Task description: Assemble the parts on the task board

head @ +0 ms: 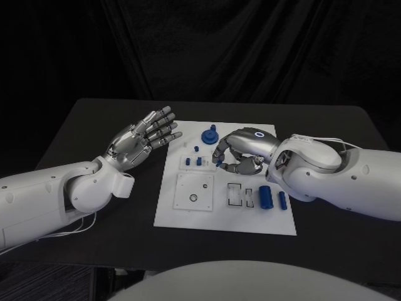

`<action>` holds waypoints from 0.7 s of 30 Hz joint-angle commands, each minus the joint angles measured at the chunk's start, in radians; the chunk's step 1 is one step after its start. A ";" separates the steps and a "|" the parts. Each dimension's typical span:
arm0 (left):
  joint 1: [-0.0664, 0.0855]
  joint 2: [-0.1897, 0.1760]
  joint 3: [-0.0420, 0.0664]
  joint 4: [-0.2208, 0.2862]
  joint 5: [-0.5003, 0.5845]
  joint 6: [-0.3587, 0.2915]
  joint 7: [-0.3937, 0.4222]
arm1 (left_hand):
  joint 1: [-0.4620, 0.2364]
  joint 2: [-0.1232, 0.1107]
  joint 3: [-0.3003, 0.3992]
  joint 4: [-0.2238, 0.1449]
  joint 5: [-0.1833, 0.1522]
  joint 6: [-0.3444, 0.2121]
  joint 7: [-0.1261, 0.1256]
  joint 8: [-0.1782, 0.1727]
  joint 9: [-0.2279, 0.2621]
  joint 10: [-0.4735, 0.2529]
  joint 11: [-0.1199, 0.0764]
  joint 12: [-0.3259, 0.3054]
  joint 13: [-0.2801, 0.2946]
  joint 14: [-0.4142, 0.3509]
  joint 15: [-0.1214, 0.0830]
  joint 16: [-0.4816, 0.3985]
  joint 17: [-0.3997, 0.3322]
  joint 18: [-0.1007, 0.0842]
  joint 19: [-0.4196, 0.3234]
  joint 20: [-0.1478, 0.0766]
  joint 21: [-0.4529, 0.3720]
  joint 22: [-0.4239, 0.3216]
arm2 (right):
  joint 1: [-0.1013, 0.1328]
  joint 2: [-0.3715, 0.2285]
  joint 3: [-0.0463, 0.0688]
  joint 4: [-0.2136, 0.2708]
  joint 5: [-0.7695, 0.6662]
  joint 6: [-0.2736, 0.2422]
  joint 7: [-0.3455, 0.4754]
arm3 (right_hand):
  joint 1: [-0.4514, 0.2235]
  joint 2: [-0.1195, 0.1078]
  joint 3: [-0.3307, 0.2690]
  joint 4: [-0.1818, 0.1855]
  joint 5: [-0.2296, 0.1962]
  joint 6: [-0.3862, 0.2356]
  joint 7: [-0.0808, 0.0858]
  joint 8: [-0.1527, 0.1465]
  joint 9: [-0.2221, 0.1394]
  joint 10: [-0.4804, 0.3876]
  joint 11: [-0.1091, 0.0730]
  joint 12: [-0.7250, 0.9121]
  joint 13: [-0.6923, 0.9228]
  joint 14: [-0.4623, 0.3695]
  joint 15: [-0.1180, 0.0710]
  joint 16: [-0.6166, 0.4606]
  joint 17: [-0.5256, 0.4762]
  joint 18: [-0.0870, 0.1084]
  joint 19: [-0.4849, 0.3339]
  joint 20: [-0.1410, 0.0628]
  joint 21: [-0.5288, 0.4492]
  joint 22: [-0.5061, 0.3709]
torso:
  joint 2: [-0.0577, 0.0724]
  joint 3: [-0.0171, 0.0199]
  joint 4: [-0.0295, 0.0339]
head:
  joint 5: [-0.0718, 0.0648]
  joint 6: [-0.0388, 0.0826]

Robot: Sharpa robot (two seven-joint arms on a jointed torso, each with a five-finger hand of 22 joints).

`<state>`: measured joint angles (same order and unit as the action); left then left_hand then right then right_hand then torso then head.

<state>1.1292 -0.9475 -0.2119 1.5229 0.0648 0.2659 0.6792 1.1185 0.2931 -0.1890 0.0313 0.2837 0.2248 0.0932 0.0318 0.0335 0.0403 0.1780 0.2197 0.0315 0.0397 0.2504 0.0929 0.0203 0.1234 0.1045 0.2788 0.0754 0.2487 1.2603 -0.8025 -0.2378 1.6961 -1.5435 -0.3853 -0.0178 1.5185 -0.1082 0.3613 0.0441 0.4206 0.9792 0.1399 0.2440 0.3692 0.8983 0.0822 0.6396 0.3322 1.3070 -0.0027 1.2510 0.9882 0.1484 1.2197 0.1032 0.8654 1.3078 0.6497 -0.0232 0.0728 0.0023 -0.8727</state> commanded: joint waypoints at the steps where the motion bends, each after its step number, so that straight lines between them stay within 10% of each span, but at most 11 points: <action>1: -0.002 0.003 0.001 0.003 0.002 0.010 0.063 | -0.018 -0.003 -0.004 0.013 0.001 -0.002 0.008 0.004 0.001 -0.002 0.007 0.003 0.001 -0.002 0.000 0.003 0.001 -0.019 0.001 0.005 -0.007 -0.002 | -0.017 0.030 0.000 -0.019 -0.051 0.021 -0.020 | -0.007 -0.004 -0.003 -0.002 -0.004 0.003 -0.004 0.005 0.003 0.022 -0.013 -0.006 -0.004 0.034 -0.001 0.035 0.049 -0.015 0.032 0.000 0.049 0.089 | -0.001 0.0007 0.0000 | 0.010 0.000; 21: -0.002 0.010 0.001 -0.004 0.002 0.009 0.060 | -0.031 -0.001 -0.007 0.026 0.002 0.000 0.014 0.004 0.001 -0.003 0.006 0.006 0.001 -0.004 -0.002 0.002 0.000 -0.018 0.001 0.003 -0.007 -0.004 | -0.072 0.129 0.000 -0.109 -0.076 0.046 -0.034 | -0.005 -0.004 -0.002 -0.004 -0.005 0.003 -0.004 0.005 0.005 0.025 -0.014 -0.010 -0.006 0.042 -0.001 0.045 0.060 -0.016 0.039 -0.001 0.058 0.090 | -0.001 0.0000 0.0032 | 0.030 0.000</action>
<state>1.1291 -0.9392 -0.2119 1.5186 0.0649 0.2656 0.6792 1.0969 0.2901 -0.1954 0.0539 0.2836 0.2252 0.1001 0.0318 0.0333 0.0375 0.1807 0.2197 0.0314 0.0396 0.2503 0.0928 0.0202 0.1234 0.1045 0.2787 0.0716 0.2454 1.1907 -0.6744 -0.2384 1.5889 -1.6042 -0.3502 -0.0283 1.5185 -0.1084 0.3612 0.0442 0.4203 0.9791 0.1398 0.2439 0.3728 0.9083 0.0745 0.6344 0.3242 1.3445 -0.0044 1.2903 1.0482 0.1483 1.2546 0.1019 0.9177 1.3076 0.6486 -0.0229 0.0752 0.0302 -0.8727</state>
